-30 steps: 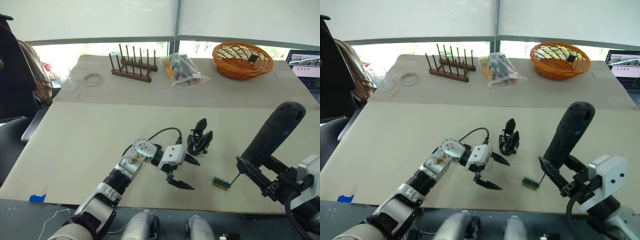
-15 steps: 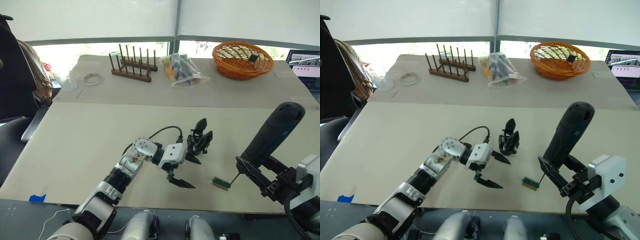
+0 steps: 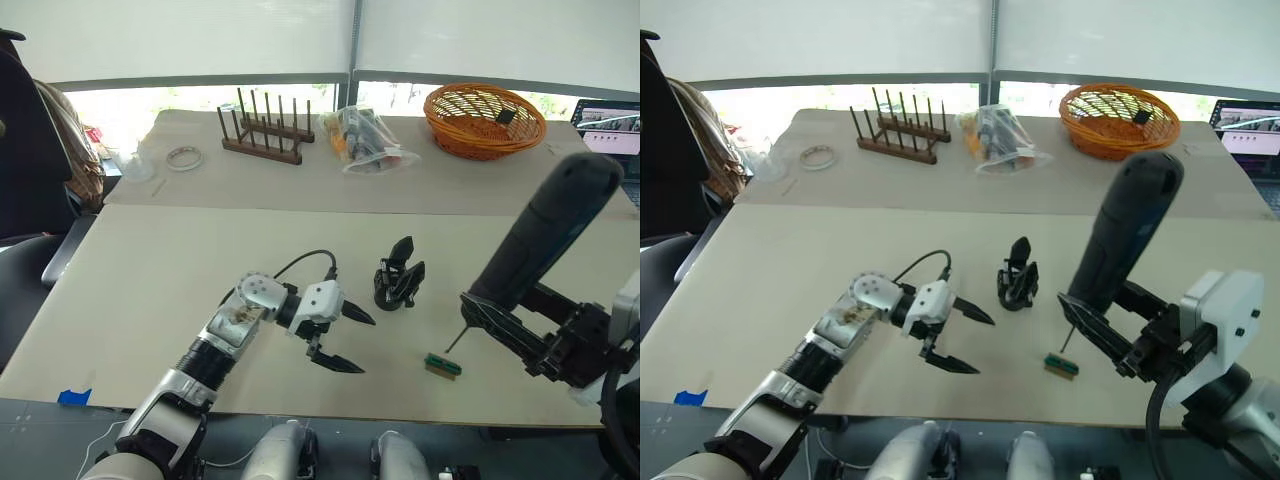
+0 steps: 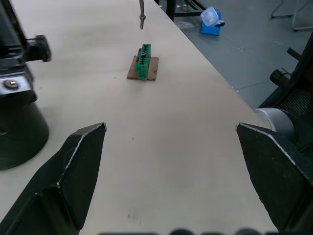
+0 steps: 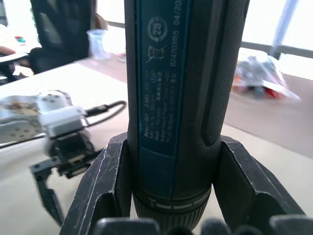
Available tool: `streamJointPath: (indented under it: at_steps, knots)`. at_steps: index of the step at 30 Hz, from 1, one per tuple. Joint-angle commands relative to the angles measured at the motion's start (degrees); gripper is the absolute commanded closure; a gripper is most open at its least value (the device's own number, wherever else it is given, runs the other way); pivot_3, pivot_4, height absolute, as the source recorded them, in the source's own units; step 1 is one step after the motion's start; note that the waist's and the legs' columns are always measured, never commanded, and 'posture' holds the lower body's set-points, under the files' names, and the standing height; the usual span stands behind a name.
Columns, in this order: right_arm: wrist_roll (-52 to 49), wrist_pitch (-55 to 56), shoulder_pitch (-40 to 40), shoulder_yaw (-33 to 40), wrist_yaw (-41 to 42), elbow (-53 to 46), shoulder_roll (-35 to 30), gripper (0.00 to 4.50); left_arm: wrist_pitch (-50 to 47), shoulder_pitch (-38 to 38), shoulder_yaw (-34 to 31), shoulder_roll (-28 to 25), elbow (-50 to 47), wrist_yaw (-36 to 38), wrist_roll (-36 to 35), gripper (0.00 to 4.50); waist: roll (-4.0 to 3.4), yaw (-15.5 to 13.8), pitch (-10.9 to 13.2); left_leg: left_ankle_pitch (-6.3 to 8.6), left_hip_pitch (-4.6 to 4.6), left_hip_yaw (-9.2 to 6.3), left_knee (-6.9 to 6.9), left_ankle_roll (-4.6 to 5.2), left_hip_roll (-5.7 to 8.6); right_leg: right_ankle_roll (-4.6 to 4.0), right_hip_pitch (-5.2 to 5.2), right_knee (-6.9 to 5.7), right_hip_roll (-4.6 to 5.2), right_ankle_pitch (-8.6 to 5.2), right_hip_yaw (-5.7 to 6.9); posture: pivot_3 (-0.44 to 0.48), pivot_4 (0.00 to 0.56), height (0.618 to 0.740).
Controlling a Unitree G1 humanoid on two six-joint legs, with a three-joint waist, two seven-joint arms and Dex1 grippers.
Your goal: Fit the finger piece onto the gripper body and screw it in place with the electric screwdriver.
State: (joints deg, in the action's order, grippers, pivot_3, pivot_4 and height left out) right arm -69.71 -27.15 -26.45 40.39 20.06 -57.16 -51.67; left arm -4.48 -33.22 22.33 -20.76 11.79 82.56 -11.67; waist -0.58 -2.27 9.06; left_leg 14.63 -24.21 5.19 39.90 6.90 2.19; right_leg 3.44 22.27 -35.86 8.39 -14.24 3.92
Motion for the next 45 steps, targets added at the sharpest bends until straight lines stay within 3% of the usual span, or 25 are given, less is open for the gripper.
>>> streamJointPath:
  at_steps: [1,5,8,15,20,28,45]
  knots:
    - [-6.7,-0.4,4.3,1.6,1.1,0.9,-4.6,2.57,-1.6,0.6,-2.0,-1.1,-3.5,-1.1,-1.8,0.0,0.01,0.0,0.0,0.0,0.0,-0.02,0.0,0.0,0.0,0.0,-0.02,0.02,0.01,0.0,-0.01,0.0,0.15,0.74]
    - [-10.8,-1.6,12.4,-2.5,2.1,4.7,-9.6,2.57,-3.0,0.9,-3.4,-1.5,-4.5,-3.4,-2.0,0.0,0.06,0.0,0.0,0.0,-0.01,-0.02,0.0,0.0,0.0,0.0,-0.03,0.04,0.04,0.0,-0.02,0.0,0.15,0.74]
    - [-11.6,-2.1,21.9,-9.8,2.7,8.5,-11.5,2.57,-4.1,0.7,-4.5,-1.3,-4.6,-5.4,-2.4,0.0,0.15,0.2,0.1,0.0,-0.03,-0.04,0.01,0.0,-0.01,-0.01,-0.02,0.07,0.07,0.01,-0.03,0.0,0.15,0.74]
    - [-7.8,-5.0,42.8,-24.0,4.1,17.5,-8.9,2.57,-3.2,-1.5,-5.6,0.2,-1.7,-11.4,-0.7,0.0,0.26,0.1,0.1,-0.01,-0.14,-0.06,0.07,0.0,0.01,-0.01,0.01,0.09,0.1,0.01,-0.01,0.0,0.15,0.74]
    - [-3.2,-7.3,51.4,-29.0,5.9,21.3,-6.3,2.57,-3.6,-2.3,-6.1,1.3,-1.2,-13.0,-1.1,0.0,0.33,0.2,0.2,-0.01,-0.18,-0.02,0.12,0.0,0.02,0.03,0.04,0.1,0.07,0.04,0.1,0.0,0.15,0.74]
    - [4.8,-10.7,58.8,-34.2,8.2,25.6,-1.7,2.57,-2.2,-3.5,-6.1,2.6,1.9,-14.6,0.0,0.0,0.33,0.1,0.2,-0.01,-0.18,0.04,0.14,-0.01,0.02,0.05,0.08,0.04,0.04,0.05,0.16,0.0,0.15,0.74]
    - [10.6,-14.3,58.5,-31.1,12.0,27.5,-0.4,2.57,0.0,-5.5,-5.3,3.9,5.8,-15.0,1.2,0.0,0.33,0.2,0.2,-0.02,-0.21,0.06,0.13,-0.02,0.06,0.12,0.12,0.03,0.04,0.09,0.17,0.0,0.15,0.74]
